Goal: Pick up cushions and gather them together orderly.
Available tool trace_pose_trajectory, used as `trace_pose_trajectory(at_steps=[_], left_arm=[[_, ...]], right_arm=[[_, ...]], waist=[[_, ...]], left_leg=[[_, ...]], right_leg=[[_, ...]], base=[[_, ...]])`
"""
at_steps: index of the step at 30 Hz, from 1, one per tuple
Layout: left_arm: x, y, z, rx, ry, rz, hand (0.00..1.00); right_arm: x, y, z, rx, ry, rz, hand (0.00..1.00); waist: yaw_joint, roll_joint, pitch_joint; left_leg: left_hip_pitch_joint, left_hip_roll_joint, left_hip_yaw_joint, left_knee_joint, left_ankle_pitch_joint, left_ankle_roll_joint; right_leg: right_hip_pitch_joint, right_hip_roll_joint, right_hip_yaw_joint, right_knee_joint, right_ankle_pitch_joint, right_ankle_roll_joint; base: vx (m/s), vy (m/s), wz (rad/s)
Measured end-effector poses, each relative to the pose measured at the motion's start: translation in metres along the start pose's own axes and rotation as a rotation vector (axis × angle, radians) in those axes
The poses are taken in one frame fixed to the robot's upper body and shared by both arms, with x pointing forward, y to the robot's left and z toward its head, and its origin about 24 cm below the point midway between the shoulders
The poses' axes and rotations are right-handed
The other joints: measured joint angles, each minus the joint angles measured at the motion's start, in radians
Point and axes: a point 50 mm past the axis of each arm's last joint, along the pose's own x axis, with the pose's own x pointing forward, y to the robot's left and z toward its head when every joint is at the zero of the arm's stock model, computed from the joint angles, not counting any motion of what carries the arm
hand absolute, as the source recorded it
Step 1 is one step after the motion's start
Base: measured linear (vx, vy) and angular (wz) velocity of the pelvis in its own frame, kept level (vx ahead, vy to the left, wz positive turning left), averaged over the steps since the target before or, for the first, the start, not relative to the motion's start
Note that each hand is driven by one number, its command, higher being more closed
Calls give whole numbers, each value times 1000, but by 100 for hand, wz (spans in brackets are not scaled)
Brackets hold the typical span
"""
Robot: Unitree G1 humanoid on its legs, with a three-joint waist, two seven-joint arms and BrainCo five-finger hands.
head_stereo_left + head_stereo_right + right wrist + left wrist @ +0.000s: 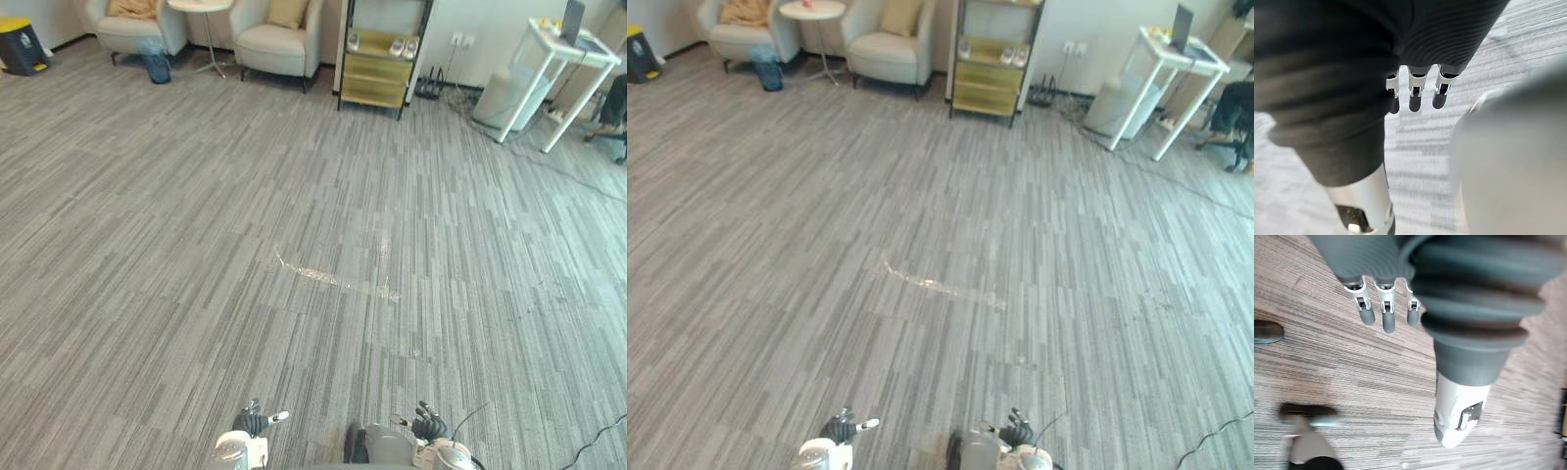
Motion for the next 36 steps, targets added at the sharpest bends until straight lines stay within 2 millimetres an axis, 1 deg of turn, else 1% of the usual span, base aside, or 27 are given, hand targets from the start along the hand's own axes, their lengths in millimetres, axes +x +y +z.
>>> trace_pose_trajectory(at_steps=[2, 3, 4, 5, 6, 8, 10, 12, 13, 14, 15, 16, 17, 19, 20, 21, 23, 24, 25, 26, 28, 29, 31, 32, 34, 35, 36], left_arm=[[0, -3, 3, -10, -17, -3, 0], [1, -6, 6, -37, -29, -2, 0], [1, -5, 7, -39, -34, 1, 0], [1, -5, 12, -33, -52, 0, 0], [1, -5, 13, -31, -59, -1, 0], [1, -6, 18, -17, -86, -5, 0], [2, -10, 25, 2, -111, -22, 0], [3, -15, 29, 5, -122, -34, 0], [3, -17, 30, 15, -123, -43, 0], [3, -19, 30, 27, -125, -51, 0], [3, -19, 31, 37, -129, -54, 0], [3, -15, 31, 43, -128, -46, 0], [3, -15, 30, 44, -119, -45, 0], [3, -14, 29, 44, -118, -45, 0], [3, -12, 28, 58, -108, -43, 0], [3, -12, 28, 70, -102, -45, 0], [3, -15, 22, 73, -79, -52, 0], [3, -13, 18, 74, -60, -47, 0], [3, -12, 18, 74, -56, -46, 0], [3, -9, 16, 71, -45, -38, 0], [3, -6, 13, 51, -34, -25, 0], [2, -5, 10, 49, -22, -21, 0], [2, -4, 7, 43, -12, -17, 0], [1, -3, 3, 21, -1, -8, 0], [-1, -8, -2, -15, 7, -14, 0], [0, -8, 0, -43, 2, -5, 0], [0, -10, 0, -49, 1, -7, 0]], right_arm=[[1, -2, 3, -54, -11, 7, 0], [1, 0, 7, -109, -21, 28, 0], [1, 0, 7, -124, -21, 33, 0], [2, 2, 7, -125, -18, 33, 0], [2, 2, 7, -122, -15, 34, 0], [1, 6, 4, -95, -6, 39, 0], [2, 9, 9, -64, -21, 35, 0], [2, 10, 9, -63, -23, 32, 0], [1, 9, 5, -63, -9, 27, 0], [1, 8, 2, -64, 1, 25, 0], [0, 8, -1, -64, 15, 23, 0], [-1, 14, -5, -55, 30, 35, 0], [-3, 15, -10, -54, 40, 40, 0], [-5, 17, -16, -44, 54, 48, 0], [-6, 19, -18, -38, 55, 57, 0], [-6, 19, -17, -38, 49, 59, 0], [-7, 13, -16, -38, 31, 49, 0], [-7, 10, -14, -30, 21, 41, 0], [-6, 9, -14, -26, 20, 38, 0], [-6, 6, -13, -10, 17, 24, 0], [-5, 3, -11, 5, 11, 15, 0], [-4, 0, -6, 29, 1, -1, 0], [-4, -5, -7, 47, 5, -18, 0], [-3, -8, -8, 41, 16, -26, 0], [-2, -8, -5, 29, 13, -21, 0], [-1, -9, 0, 5, 0, -15, 0], [0, -10, 1, -11, -5, -13, 0]], waist=[[11, 27, 0], [14, 44, 12], [18, 44, 20], [24, 43, 30], [23, 40, 31], [29, 16, 34], [33, 9, 37], [44, 13, 34], [55, 15, 33], [67, 16, 31], [77, 5, 23], [75, -27, 2], [69, -56, -23], [80, -72, -21], [71, -79, -16], [61, -80, -14], [53, -59, -7], [48, -53, -4], [46, -52, -4], [36, -47, -4], [21, -41, -2], [12, -31, 6], [8, -25, 9], [2, -7, 2], [14, 32, -22], [15, 52, -22], [13, 56, -21]], left_leg=[[-115, 28, -10, 292, 32, -23], [-245, 57, -17, 568, 155, -22], [-284, 72, -16, 651, 199, -23], [-350, 87, 5, 775, 154, -24], [-365, 86, 15, 787, 136, -24], [-431, 74, 110, 687, 56, -17], [-496, 36, 165, 464, 47, -11], [-528, -4, 166, 227, 99, -10], [-531, -25, 138, 84, 162, -12], [-540, -33, 117, 51, 206, -2], [-544, -48, 95, 81, 281, 33], [-545, -80, 96, 104, 267, 55], [-534, -97, 117, 115, 228, 80], [-463, -108, 146, 106, 192, 87], [-399, -119, 147, 100, 157, 95], [-346, -124, 142, 99, 129, 97], [-234, -120, 128, 62, 88, 96], [-130, -107, 112, -15, 78, 94], [-117, -104, 108, -26, 76, 95], [-70, -80, 84, -62, 59, 84], [-51, -64, 60, -69, 39, 70], [-21, -48, 34, -68, 9, 58], [6, -42, 17, -67, -18, 47], [34, -20, -19, -51, -28, 45], [-21, 17, -54, 107, -22, 36], [-98, 22, -74, 291, 17, -9], [-127, 23, -77, 355, 40, -19]], right_leg=[[42, 26, -5, -3, -64, -20], [95, 40, -2, -22, -99, -37], [121, 44, 2, -31, -106, -43], [208, 50, 9, -69, -128, -58], [236, 49, 11, -82, -131, -58], [361, 30, 25, -168, -131, -58], [433, 16, 32, -235, -139, -43], [485, 12, 44, -279, -160, -12], [521, 17, 60, -309, -180, 0], [538, 20, 73, -316, -202, 11], [554, 12, 94, -311, -234, 22], [557, -22, 116, -290, -262, 33], [518, -51, 136, -186, -267, 45], [412, -66, 182, 115, -254, 91], [314, -76, 211, 390, -164, 202], [253, -79, 220, 542, -125, 230], [179, -82, 173, 682, -149, 177], [120, -81, 92, 627, -206, 115], [110, -81, 76, 603, -212, 107], [54, -72, 1, 432, -224, 92], [24, -53, -16, 240, -196, 82], [13, -23, 16, 11, -108, 70], [22, -13, 40, -104, -5, 60], [39, 6, 47, -71, 50, 28], [57, 28, 22, -35, -9, 2], [85, 34, 5, -34, -43, -5], [97, 34, 5, -40, -51, -7]], base=[[572, -285, -11], [517, -254, -9], [519, -194, -10], [424, -127, -9], [523, -155, -17], [539, -146, -28], [415, -78, -34], [424, 3, -29], [572, 113, -41], [486, 160, -55], [515, 198, -49], [575, 154, -37], [696, 184, -29], [565, 156, -30], [538, 150, -12], [535, 133, 1], [516, 84, 13], [495, 36, 23], [490, -22, 45], [449, -77, 41], [478, -126, 45], [421, -149, 40], [555, -230, 48], [576, -249, 43], [648, -276, 21], [570, -262, 10], [535, -238, 7]])
